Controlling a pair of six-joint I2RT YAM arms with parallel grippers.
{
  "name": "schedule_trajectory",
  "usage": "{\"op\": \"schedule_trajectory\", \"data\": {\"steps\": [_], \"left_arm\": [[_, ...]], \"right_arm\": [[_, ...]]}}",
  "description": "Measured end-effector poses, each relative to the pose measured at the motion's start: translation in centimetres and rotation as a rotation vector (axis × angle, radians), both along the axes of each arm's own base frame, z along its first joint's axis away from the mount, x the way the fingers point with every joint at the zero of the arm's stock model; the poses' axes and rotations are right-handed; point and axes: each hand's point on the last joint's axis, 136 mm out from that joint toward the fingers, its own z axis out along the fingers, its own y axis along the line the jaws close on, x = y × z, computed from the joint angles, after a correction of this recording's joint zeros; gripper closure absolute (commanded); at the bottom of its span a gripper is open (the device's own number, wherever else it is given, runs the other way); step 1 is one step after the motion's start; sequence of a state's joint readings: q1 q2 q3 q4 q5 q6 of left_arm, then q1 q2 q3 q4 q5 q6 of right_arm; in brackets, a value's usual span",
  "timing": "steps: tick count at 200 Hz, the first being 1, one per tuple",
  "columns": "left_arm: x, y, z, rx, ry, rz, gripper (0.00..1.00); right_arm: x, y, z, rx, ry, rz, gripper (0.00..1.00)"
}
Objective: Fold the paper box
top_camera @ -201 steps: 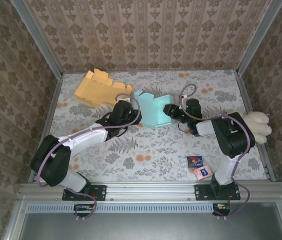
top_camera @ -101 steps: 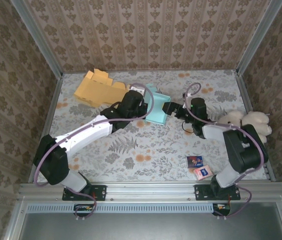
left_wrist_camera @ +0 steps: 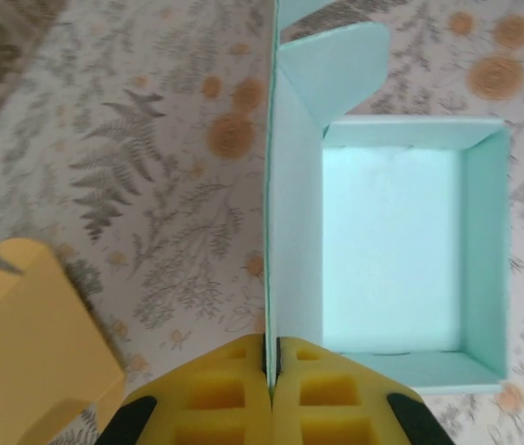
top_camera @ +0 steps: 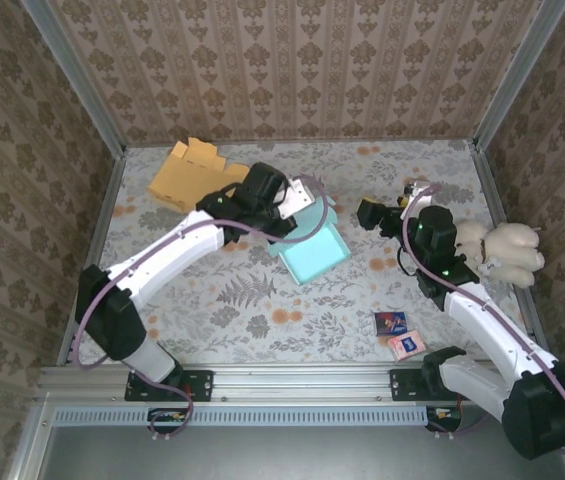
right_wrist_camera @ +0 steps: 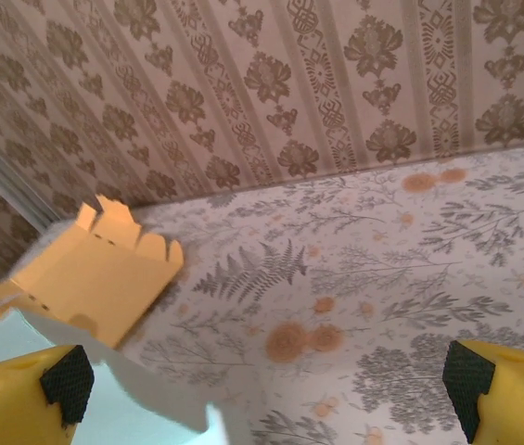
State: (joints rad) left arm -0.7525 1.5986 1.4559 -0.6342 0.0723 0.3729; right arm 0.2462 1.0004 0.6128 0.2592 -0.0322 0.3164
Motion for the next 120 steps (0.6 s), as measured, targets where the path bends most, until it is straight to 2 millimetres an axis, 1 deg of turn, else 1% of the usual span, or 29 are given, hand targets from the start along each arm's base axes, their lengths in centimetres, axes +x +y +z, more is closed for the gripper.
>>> {"op": "schedule_trajectory", "data": {"steps": [15,28,52,63,69,84,88,92,120], "left_arm": [[0.5,0.3,-0.2,0.005,0.047,-0.038,1.00],[0.6,0.9,-0.6,0.016,0.079,-0.053,1.00],[-0.4,1.3,-1.7,0.030,0.117,-0.093,1.00],[-0.8,1.4,-2.4,0.037,0.128,-0.109,1.00],[-1.1,1.5,-2.8,0.042,0.136,-0.117,1.00],[-1.7,1.9,-4.0,0.057,0.151,-0.135,1.00],[-1.6,1.8,-3.9,0.054,0.141,-0.139,1.00],[-1.6,1.8,-3.9,0.053,0.136,-0.143,1.00],[-1.7,1.9,-4.5,0.052,0.108,-0.161,1.00]], "right_arm": [[-0.1,0.5,-1.0,-0.074,-0.015,0.048,0.05],[-0.2,1.2,-2.1,-0.149,-0.032,0.105,0.09],[0.0,2.7,-4.2,-0.289,-0.046,0.236,0.19],[0.1,3.5,-5.2,-0.345,-0.055,0.305,0.22],[0.2,3.9,-5.9,-0.372,-0.058,0.343,0.26],[0.3,5.0,-7.4,-0.422,-0.074,0.440,0.29],[0.3,5.2,-7.8,-0.434,-0.077,0.460,0.29],[0.3,5.5,-8.0,-0.441,-0.083,0.481,0.32],[0.4,6.8,-10.0,-0.497,-0.112,0.610,0.36]]}}
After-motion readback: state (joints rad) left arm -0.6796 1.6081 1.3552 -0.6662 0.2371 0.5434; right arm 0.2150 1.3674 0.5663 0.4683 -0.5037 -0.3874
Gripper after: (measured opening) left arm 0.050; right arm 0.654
